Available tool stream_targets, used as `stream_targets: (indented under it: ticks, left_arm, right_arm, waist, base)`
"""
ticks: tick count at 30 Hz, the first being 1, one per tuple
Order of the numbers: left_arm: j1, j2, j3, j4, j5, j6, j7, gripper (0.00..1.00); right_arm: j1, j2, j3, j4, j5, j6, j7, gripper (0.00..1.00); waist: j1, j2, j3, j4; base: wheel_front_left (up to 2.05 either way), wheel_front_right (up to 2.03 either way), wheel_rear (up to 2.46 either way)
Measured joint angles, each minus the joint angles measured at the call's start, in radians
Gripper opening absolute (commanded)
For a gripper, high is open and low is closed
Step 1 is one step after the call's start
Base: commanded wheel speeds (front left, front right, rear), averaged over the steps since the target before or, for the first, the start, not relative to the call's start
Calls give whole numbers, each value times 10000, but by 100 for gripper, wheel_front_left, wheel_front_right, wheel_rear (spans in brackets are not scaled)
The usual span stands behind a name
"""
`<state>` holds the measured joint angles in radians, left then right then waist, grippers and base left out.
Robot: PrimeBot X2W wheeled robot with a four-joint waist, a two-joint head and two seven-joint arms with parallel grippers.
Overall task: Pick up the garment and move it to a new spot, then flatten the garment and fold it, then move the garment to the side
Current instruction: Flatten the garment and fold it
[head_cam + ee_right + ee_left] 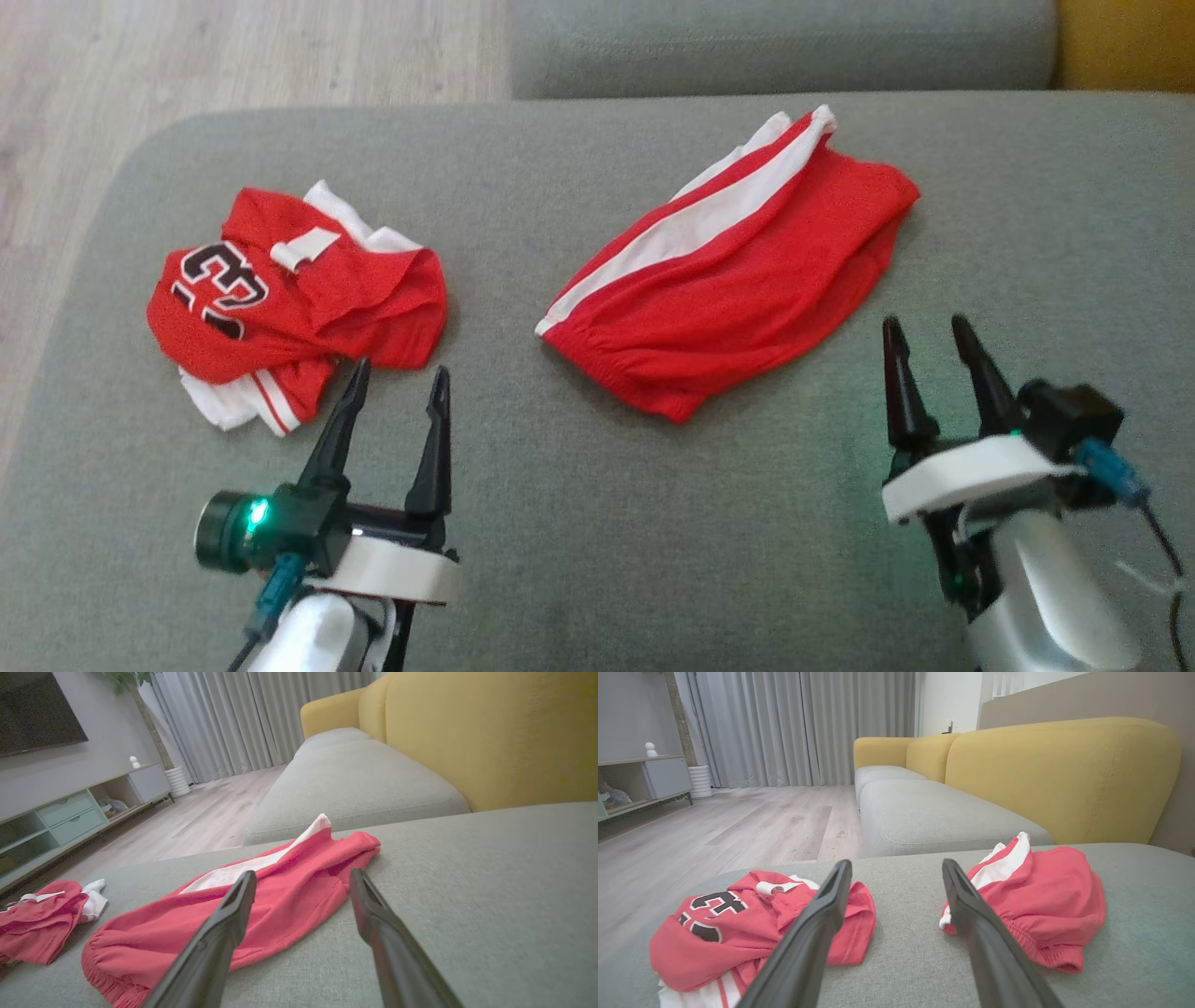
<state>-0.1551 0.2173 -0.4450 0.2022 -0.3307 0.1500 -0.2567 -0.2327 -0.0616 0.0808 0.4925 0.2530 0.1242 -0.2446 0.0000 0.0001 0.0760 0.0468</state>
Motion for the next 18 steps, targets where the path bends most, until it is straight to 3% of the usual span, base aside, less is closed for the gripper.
stream_targets:
  ticks: [7,12,18]
  left_arm:
    - [-410,-385,343,-211,366,-650,0,100]
    - [-1011,-788,619,-100,625,-1202,0,100]
    - [-1247,-1250,842,161,867,-1609,0,100]
  right_arm:
    - [-1130,71,-1003,-677,-871,0,1210,100]
    - [-3613,61,-2846,382,-1964,0,3122,100]
    - [-5389,-284,-4786,2169,-3810,0,4259,100]
  waist:
    - [1,0,811,310]
    - [3,0,1721,805]
    - [3,0,2371,1561]
  base:
    - [0,0,0]
    - [0,0,0]
    - [0,0,0]
